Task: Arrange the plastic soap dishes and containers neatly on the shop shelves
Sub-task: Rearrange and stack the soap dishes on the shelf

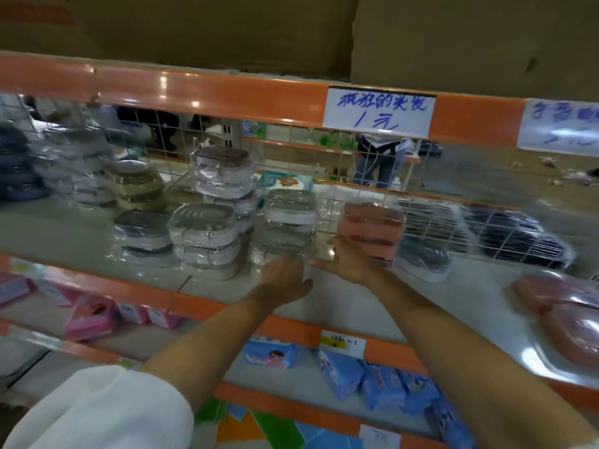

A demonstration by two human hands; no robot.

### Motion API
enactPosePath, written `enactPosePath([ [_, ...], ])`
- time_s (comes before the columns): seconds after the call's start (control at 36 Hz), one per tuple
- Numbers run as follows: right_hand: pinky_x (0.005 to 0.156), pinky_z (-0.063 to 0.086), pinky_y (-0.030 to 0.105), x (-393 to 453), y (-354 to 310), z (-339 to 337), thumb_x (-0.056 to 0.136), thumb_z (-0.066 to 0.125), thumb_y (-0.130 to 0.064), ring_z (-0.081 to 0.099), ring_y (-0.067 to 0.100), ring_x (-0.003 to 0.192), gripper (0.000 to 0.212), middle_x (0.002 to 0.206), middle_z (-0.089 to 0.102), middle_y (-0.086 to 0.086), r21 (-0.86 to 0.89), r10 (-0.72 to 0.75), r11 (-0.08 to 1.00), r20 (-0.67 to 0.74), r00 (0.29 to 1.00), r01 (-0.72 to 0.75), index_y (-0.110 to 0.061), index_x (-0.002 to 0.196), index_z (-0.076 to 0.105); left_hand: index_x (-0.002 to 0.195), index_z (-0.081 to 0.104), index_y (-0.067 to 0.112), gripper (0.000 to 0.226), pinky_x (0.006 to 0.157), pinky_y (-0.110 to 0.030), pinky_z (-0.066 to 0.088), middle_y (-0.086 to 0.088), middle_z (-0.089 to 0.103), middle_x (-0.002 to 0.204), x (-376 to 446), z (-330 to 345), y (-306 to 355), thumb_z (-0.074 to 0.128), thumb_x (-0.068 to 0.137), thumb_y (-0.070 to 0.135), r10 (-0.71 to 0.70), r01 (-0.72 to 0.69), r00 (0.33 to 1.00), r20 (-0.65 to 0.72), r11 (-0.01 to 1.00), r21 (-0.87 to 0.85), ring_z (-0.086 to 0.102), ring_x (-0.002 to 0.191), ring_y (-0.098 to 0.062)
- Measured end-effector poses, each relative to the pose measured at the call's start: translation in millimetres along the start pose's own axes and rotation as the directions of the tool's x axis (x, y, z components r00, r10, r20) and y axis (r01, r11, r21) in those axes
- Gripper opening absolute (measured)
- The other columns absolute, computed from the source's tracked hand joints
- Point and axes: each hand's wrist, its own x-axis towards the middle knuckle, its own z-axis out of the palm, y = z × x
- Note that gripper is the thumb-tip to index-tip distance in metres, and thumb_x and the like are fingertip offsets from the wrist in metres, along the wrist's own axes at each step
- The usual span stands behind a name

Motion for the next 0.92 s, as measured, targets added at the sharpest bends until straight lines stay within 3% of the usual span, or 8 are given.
enactPosePath([
  [0.06, 0.08, 0.054, 0.049, -3.5, 24.7, -7.4, 0.078, 0.068, -0.057, 0.063, 0.021, 0.086, 0.046, 0.098, 0.064, 0.005, 0.008, 0.037, 0.999, 0.029, 0.999, -0.037, -0.019, 0.102, 0.059, 0.112, 0.063, 0.01, 0.041, 0.086, -0.033, 0.044, -0.011, 0.06, 0.121, 4.3, -2.2, 14.8, 0.051, 0.091, 0.043, 0.032, -0.033, 0.999, 0.018, 0.999, 0.022, 0.057, 0.113, -0.03],
  [0.19, 0.112, 0.03, 0.048, -38.8, 45.6, -49.5, 0.085, 0.061, -0.055, 0.035, 0.034, 0.135, 0.08, 0.149, 0.035, 0.013, -0.15, 0.138, 0.979, 0.008, 0.99, -0.136, -0.013, 0.148, 0.032, 0.108, 0.066, 0.013, 0.033, 0.08, -0.029, 0.044, -0.007, 0.064, 0.11, 8.2, -11.5, 56.6, 0.048, 0.094, 0.036, 0.13, -0.131, 0.988, 0.079, 0.991, 0.008, 0.06, 0.107, -0.026],
  [0.36, 0.093, 0.048, 0.043, -63.6, 108.0, -85.3, 0.077, 0.071, -0.054, 0.055, 0.027, 0.116, 0.061, 0.124, 0.058, 0.006, -0.22, 0.164, 0.961, -0.033, 0.986, -0.167, -0.017, 0.123, 0.056, 0.124, 0.059, 0.015, 0.032, 0.085, -0.024, 0.04, 0.0, 0.058, 0.122, 5.4, -18.6, 119.6, 0.044, 0.097, 0.021, 0.283, -0.283, 0.959, -0.009, 0.958, -0.036, 0.053, 0.119, -0.023],
  [0.44, 0.095, 0.047, 0.037, -81.8, 130.6, -105.4, 0.077, 0.072, -0.052, 0.054, 0.019, 0.121, 0.058, 0.13, 0.058, -0.005, -0.235, 0.123, 0.962, -0.069, 0.99, -0.136, -0.032, 0.129, 0.054, 0.121, 0.06, 0.021, 0.032, 0.089, -0.025, 0.044, 0.003, 0.058, 0.123, 12.7, -10.5, 148.2, 0.048, 0.091, 0.022, 0.313, -0.316, 0.948, -0.063, 0.947, -0.064, 0.052, 0.12, -0.021],
  [0.5, 0.096, 0.044, 0.03, -93.6, 143.0, -115.8, 0.082, 0.072, -0.045, 0.051, 0.019, 0.123, 0.065, 0.135, 0.055, -0.005, -0.256, 0.133, 0.955, -0.076, 0.988, -0.149, -0.029, 0.14, 0.046, 0.116, 0.062, 0.022, 0.03, 0.087, -0.029, 0.049, 0.001, 0.061, 0.118, 16.2, -6.8, 166.2, 0.051, 0.089, 0.027, 0.265, -0.266, 0.964, -0.033, 0.962, -0.061, 0.056, 0.114, -0.023],
  [0.56, 0.1, 0.043, 0.037, -103.7, 158.4, -125.9, 0.081, 0.069, -0.051, 0.046, 0.024, 0.128, 0.074, 0.142, 0.049, 0.002, -0.295, 0.191, 0.931, -0.107, 0.976, -0.214, -0.022, 0.143, 0.04, 0.116, 0.063, 0.02, 0.032, 0.087, -0.033, 0.051, -0.003, 0.062, 0.119, 18.9, -2.5, 187.1, 0.052, 0.089, 0.032, 0.288, -0.286, 0.957, 0.037, 0.957, -0.056, 0.058, 0.112, -0.026],
  [0.75, 0.099, 0.037, 0.034, -141.3, 220.2, -159.9, 0.087, 0.066, -0.043, 0.041, 0.028, 0.126, 0.065, 0.138, 0.043, 0.014, -0.323, 0.33, 0.881, -0.104, 0.938, -0.346, -0.006, 0.135, 0.042, 0.12, 0.058, 0.012, 0.04, 0.093, -0.034, 0.046, -0.003, 0.061, 0.12, 34.1, 23.9, 256.3, 0.06, 0.087, 0.035, 0.343, -0.331, 0.934, 0.096, 0.936, -0.12, 0.055, 0.116, -0.025],
  [0.92, 0.101, 0.039, 0.044, -180.3, 278.9, -187.7, 0.081, 0.05, -0.053, 0.045, 0.031, 0.122, 0.058, 0.13, 0.05, 0.011, -0.341, 0.414, 0.842, -0.086, 0.906, -0.417, -0.015, 0.125, 0.055, 0.125, 0.052, 0.009, 0.047, 0.093, -0.033, 0.042, -0.009, 0.056, 0.124, 42.9, 45.9, 319.9, 0.059, 0.09, 0.04, 0.41, -0.381, 0.892, 0.19, 0.908, -0.172, 0.054, 0.116, -0.027],
])
